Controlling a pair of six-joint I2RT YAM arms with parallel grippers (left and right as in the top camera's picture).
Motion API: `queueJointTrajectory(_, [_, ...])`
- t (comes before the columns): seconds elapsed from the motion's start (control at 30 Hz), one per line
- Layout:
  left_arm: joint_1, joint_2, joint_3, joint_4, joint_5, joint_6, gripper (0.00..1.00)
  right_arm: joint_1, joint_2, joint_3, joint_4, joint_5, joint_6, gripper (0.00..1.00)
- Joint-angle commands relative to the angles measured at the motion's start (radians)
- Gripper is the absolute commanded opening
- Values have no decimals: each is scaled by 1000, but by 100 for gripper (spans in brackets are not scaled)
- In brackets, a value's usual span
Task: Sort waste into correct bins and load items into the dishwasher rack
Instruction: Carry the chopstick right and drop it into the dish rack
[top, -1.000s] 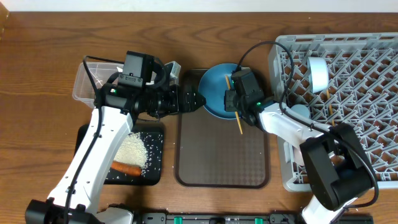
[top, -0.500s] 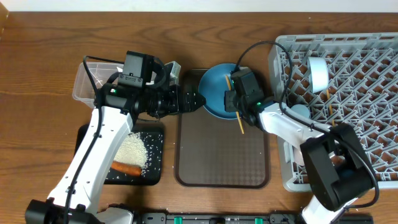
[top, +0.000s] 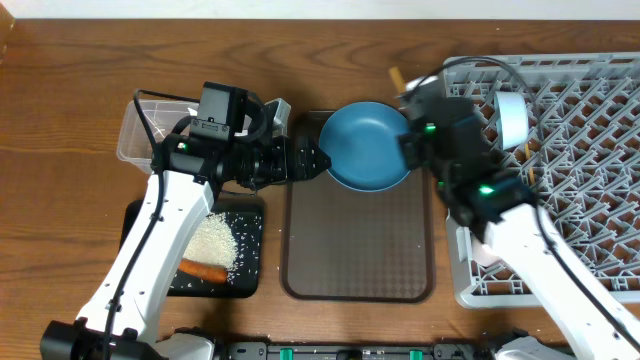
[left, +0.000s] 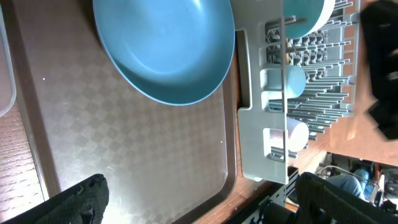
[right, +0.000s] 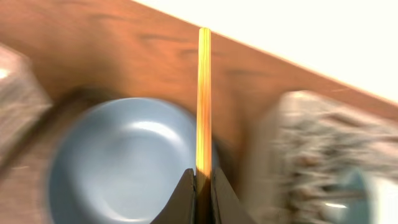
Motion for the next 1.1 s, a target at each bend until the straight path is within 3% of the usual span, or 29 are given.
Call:
queueJointTrajectory(0.0, [3, -9, 6, -1, -9, 10, 98, -115, -55, 7, -26, 77, -237, 1])
queueJointTrajectory(0.33, [3, -9, 6, -1, -9, 10, 98, -535, -66, 7, -76, -41, -398, 1])
queueJointTrajectory(0.53, [3, -9, 6, -1, -9, 10, 98, -685, -15, 7, -59, -175, -425, 1])
queueJointTrajectory(1.07, [3, -9, 6, -1, -9, 10, 98, -711, 156, 7, -2, -198, -431, 1])
